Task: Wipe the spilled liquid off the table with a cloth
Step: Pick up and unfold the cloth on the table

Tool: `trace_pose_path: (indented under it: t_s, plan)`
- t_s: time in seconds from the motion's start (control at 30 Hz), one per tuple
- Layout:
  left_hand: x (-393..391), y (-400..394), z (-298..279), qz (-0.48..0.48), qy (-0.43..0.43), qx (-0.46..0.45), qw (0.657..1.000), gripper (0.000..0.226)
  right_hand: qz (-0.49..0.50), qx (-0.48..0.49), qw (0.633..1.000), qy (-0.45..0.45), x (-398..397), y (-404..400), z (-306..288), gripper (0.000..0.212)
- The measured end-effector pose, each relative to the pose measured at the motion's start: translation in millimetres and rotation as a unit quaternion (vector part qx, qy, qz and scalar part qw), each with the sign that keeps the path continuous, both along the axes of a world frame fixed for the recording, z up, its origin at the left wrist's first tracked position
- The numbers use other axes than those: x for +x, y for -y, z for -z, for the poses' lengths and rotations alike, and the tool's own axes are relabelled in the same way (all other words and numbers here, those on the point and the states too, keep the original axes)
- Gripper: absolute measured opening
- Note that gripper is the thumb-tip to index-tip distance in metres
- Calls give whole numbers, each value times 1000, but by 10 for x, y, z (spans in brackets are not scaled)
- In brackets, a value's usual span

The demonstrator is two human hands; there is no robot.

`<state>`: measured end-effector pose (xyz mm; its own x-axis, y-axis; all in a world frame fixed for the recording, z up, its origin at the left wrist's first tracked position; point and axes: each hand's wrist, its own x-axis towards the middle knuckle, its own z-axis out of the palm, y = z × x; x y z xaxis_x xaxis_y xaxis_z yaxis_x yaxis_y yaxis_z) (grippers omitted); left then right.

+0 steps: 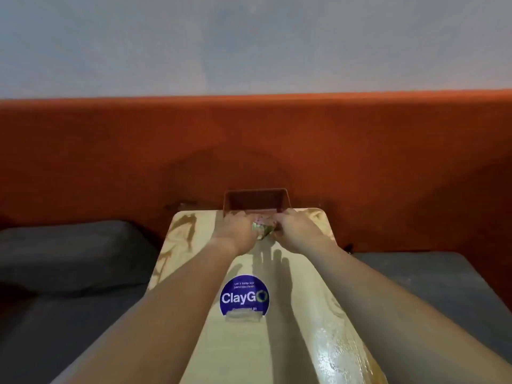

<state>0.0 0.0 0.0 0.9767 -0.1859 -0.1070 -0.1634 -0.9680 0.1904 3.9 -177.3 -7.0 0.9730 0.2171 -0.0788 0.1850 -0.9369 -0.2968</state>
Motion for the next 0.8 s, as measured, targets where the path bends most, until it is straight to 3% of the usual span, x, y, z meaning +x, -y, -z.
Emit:
trace_pose_path:
  t_s: [0.2, 0.4, 0.6, 0.73, 0.8]
  plan:
    - [410, -29, 414, -24, 30, 42, 998, 57, 28, -28, 999, 1, 415, 61, 346, 62]
    - [599, -95, 444, 21, 119, 74, 990, 25, 14, -37, 999, 23, 588, 129, 492, 45]
    - [629, -88, 171, 52, 219, 18, 974, 24, 54, -7, 997, 56, 624, 174, 387, 43]
    - [630, -59, -144, 54, 264, -43, 962, 23, 98, 85, 985, 117, 586, 147, 183, 29]
    - [616, -32, -284, 22, 263, -148, 953, 23, 106, 261, 956, 78, 528, 148, 35, 39]
